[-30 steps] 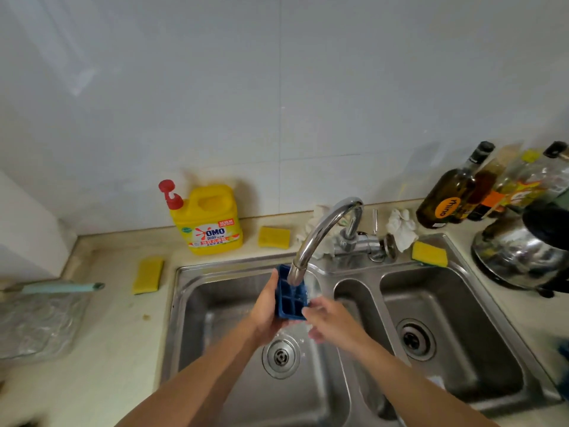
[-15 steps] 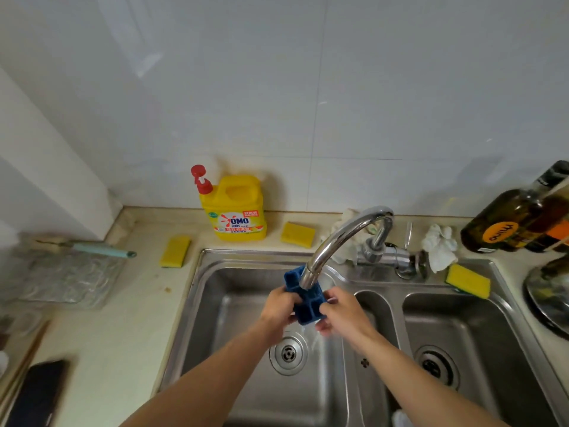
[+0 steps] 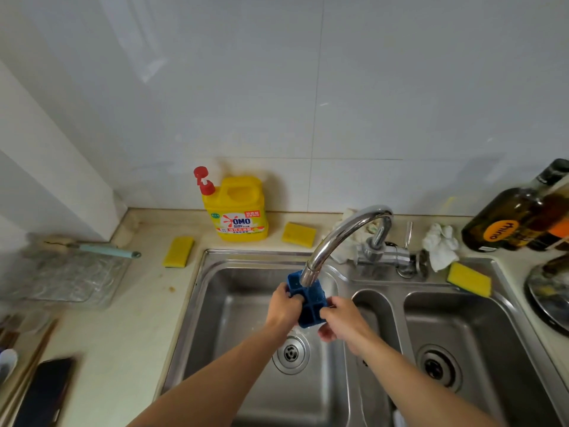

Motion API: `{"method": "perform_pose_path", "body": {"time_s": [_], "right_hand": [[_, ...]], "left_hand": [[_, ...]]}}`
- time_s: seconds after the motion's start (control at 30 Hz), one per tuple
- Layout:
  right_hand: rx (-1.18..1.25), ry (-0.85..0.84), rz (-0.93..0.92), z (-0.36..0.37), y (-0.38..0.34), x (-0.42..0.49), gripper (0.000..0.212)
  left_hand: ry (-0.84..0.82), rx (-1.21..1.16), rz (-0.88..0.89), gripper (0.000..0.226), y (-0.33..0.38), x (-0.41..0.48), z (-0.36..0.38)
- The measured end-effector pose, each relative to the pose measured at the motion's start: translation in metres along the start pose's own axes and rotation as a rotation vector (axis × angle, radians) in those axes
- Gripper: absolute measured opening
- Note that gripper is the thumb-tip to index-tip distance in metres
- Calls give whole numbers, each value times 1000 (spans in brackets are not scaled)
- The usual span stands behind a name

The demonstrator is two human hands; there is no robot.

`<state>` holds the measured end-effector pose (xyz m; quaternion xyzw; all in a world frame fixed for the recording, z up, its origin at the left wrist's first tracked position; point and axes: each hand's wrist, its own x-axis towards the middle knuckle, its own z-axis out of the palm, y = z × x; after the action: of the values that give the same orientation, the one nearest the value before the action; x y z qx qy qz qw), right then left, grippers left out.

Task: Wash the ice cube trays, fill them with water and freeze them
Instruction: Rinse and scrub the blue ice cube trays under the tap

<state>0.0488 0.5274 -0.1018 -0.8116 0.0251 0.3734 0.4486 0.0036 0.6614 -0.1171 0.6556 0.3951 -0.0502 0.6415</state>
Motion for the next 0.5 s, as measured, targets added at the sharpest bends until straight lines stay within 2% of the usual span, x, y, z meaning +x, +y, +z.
{"method": "perform_pose_path", "body": {"time_s": [0.13, 0.33, 0.5], "right_hand": [[-67, -13, -20, 8, -1, 0, 13], [-101, -8, -74, 14, -2, -1, 15], [29, -46, -48, 13, -2, 4, 16]], "left_hand": [[22, 134, 48, 19, 3, -2, 1], [2, 177, 54, 27, 4, -2, -1], [-20, 112, 33, 26, 5, 1, -11]]}}
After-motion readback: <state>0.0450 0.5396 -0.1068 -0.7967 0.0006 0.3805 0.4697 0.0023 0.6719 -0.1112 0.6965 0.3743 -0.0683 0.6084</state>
